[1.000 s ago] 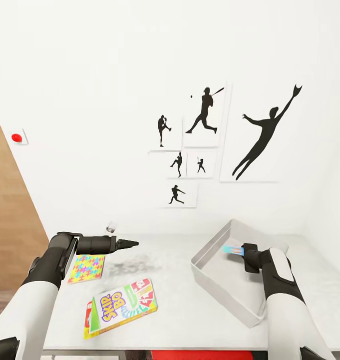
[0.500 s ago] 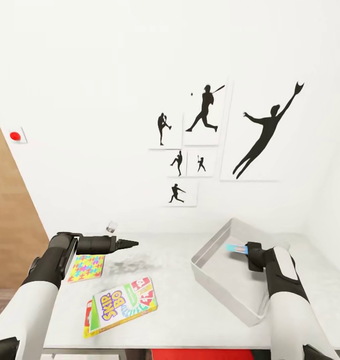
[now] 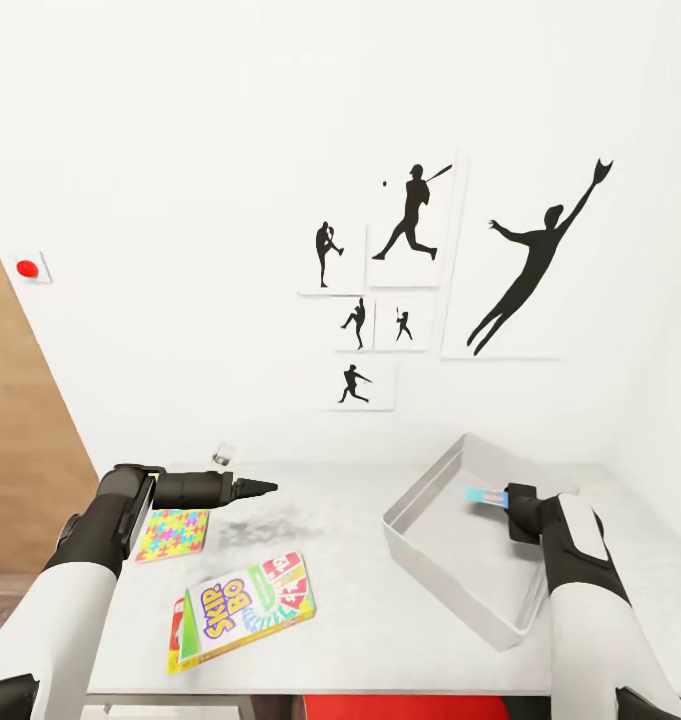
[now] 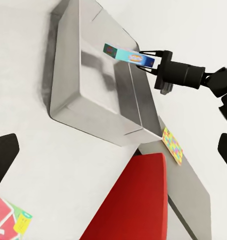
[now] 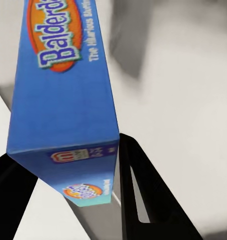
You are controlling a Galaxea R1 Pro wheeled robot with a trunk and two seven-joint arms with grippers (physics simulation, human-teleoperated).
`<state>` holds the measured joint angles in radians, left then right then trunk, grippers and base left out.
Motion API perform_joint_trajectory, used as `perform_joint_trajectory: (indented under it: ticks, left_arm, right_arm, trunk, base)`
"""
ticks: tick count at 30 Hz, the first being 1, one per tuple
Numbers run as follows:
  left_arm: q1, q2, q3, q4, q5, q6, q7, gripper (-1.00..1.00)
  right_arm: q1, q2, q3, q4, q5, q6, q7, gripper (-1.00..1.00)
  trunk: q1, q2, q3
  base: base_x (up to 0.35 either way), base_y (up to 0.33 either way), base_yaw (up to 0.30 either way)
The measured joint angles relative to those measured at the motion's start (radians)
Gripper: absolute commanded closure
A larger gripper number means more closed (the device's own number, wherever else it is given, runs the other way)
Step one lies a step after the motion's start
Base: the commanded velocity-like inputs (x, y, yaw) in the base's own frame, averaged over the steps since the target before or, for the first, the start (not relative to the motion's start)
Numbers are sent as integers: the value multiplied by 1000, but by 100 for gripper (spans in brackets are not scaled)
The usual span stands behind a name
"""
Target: Put all the toys in the child's room - the three board games (two on the bed and one on the table), the two jigsaw puzzles on the table, and the tennis ball on the table - inside the toy box on the table in the child's room.
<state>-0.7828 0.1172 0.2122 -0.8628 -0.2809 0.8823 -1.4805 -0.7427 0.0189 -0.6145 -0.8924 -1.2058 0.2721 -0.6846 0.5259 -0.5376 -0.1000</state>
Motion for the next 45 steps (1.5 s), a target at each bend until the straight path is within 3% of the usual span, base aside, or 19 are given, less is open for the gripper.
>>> perform_joint_trajectory:
  ticks: [14,22,34,45]
  left_arm:
    - [0,0,0,0,0,-1,-1,-100]
    - [0,0,0,0,0,-1,-2,-100]
    - [0,0,0,0,0,-1,0,-100]
    - [0,0,0,0,0,-1,1,-100]
  right_arm:
    - [-52,-1,8,5,7,-8,2,100]
    - [-53,-3,13,14,14,-7,111,100]
    - [-60,-5,12,61,16,-7,130,100]
    - [-73,-34,9,118,12,-18,130,100]
  trunk:
    - [0,0,0]
    - [0,0,0]
    - [0,0,0]
    - [0,0,0]
  base:
    - [0,0,0]
    - [0,0,0]
    - [0,0,0]
    - [0,0,0]
